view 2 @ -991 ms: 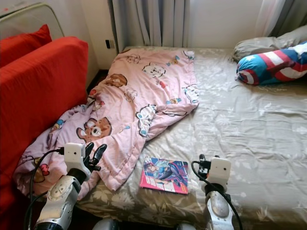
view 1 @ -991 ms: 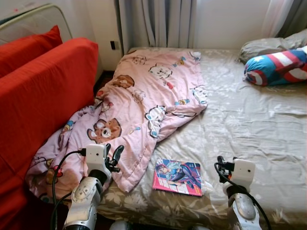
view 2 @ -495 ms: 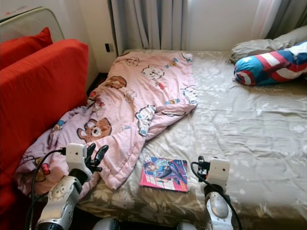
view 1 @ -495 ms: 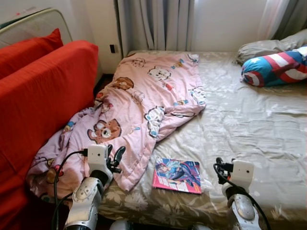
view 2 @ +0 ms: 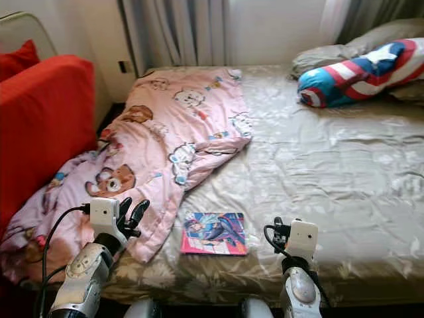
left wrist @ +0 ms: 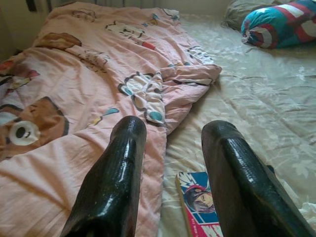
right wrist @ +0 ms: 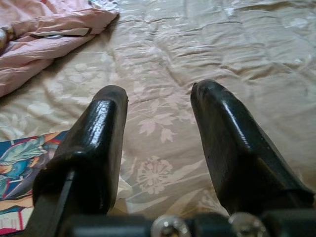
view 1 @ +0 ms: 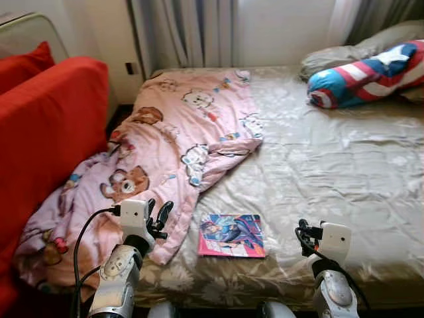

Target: Clean up the room

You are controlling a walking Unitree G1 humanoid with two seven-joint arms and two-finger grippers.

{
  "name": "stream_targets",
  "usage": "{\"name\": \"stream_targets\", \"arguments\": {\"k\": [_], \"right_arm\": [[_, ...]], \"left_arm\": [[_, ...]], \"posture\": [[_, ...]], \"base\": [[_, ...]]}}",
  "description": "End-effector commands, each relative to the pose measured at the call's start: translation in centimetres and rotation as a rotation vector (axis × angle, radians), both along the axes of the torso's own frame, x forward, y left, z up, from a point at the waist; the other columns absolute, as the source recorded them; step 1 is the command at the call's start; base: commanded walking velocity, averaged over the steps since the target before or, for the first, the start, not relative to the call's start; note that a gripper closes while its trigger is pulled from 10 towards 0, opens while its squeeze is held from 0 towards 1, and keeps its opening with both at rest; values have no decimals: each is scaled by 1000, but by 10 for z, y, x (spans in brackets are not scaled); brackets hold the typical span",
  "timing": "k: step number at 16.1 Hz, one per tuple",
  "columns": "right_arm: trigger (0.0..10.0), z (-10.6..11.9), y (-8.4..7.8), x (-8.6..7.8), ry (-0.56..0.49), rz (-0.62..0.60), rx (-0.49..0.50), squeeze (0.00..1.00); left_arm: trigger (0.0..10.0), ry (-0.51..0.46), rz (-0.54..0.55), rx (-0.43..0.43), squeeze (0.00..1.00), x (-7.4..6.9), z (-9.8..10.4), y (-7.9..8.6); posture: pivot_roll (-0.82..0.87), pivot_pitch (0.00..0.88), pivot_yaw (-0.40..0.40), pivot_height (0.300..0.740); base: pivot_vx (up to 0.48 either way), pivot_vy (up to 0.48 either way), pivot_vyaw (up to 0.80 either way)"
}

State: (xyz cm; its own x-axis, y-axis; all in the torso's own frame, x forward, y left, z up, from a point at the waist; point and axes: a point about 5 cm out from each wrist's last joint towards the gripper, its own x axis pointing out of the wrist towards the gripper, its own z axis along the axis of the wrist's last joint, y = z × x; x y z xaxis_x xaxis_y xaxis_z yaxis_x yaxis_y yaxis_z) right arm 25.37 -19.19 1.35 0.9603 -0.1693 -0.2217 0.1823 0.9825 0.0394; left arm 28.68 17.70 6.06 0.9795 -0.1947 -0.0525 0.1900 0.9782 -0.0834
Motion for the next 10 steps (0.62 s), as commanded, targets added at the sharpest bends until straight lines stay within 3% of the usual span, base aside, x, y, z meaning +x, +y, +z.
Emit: {"name": "stream_targets", "arguments": {"k": [1, 10], "right_arm": [[10000, 1, 3, 0, -2, 6, 0, 0], [10000, -2, 6, -1, 9, 18, 5, 0]], "left_arm": [[10000, 14, 3, 9, 0, -1, -1, 1], [10000, 17, 4, 7, 0, 0, 0, 1]], "posture": [[-89, 53, 29, 648], [-88, 55, 31, 648]], "base": [[0, 0, 0], [0, 0, 0]]}}
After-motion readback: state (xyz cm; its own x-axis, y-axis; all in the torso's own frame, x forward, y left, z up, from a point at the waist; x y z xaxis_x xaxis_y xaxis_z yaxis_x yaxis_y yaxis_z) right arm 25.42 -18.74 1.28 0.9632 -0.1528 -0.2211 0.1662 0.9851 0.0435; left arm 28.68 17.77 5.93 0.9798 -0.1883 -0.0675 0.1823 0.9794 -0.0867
